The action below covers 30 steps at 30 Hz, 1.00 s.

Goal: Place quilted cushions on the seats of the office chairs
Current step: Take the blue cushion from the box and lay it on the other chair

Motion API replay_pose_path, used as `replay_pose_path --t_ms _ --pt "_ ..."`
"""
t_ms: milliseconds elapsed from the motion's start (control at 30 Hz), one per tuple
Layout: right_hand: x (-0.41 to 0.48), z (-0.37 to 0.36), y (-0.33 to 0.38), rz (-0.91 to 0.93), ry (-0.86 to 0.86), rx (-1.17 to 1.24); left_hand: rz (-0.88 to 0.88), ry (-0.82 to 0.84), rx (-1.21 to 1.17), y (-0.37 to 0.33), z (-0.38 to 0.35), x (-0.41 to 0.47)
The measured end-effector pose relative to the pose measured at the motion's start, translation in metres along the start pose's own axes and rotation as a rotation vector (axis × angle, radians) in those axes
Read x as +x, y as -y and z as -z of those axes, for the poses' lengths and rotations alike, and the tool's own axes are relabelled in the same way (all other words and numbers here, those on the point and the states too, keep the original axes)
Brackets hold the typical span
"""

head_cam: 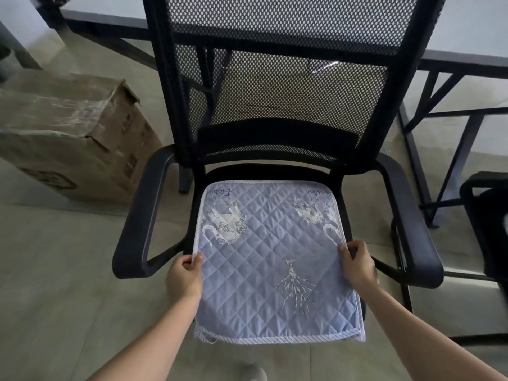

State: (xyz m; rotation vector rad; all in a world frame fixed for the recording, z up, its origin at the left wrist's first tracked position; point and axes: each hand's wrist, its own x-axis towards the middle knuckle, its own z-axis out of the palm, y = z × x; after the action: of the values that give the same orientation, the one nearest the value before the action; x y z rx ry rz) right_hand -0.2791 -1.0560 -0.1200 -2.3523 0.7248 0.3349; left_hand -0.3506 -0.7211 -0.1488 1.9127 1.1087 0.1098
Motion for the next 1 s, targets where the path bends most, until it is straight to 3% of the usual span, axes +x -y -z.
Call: replay_pose_path --t_ms 100,200,300,467,700,1000 --pt "-0.003 0.003 0.011 0.016 -0.081 0.046 -0.099 -0.058 0.039 -0.006 -0.001 -0.008" --pt "-0.007 -0.002 0.03 0.248 -0.12 0.012 -0.397 -0.079 0.153 -0.019 -0.009 -0.024" --pt "-0.005 -0.019 0.051 0.504 0.006 -0.214 -0.616 0.057 0.293 -0.044 -0.031 -0.026" --pt "0.012 -0.069 0.078 0.716 0.114 -0.492 -0.734 0.267 0.679 -0.076 -0.078 -0.004" --pt "0.037 -0.1 0.072 0.693 0.058 -0.611 -0.716 0.3 0.897 -0.061 -0.104 0.036" --pt "0.055 -0.06 0.05 0.54 -0.008 -0.632 -0.722 0.157 0.954 -0.044 -0.079 0.054"
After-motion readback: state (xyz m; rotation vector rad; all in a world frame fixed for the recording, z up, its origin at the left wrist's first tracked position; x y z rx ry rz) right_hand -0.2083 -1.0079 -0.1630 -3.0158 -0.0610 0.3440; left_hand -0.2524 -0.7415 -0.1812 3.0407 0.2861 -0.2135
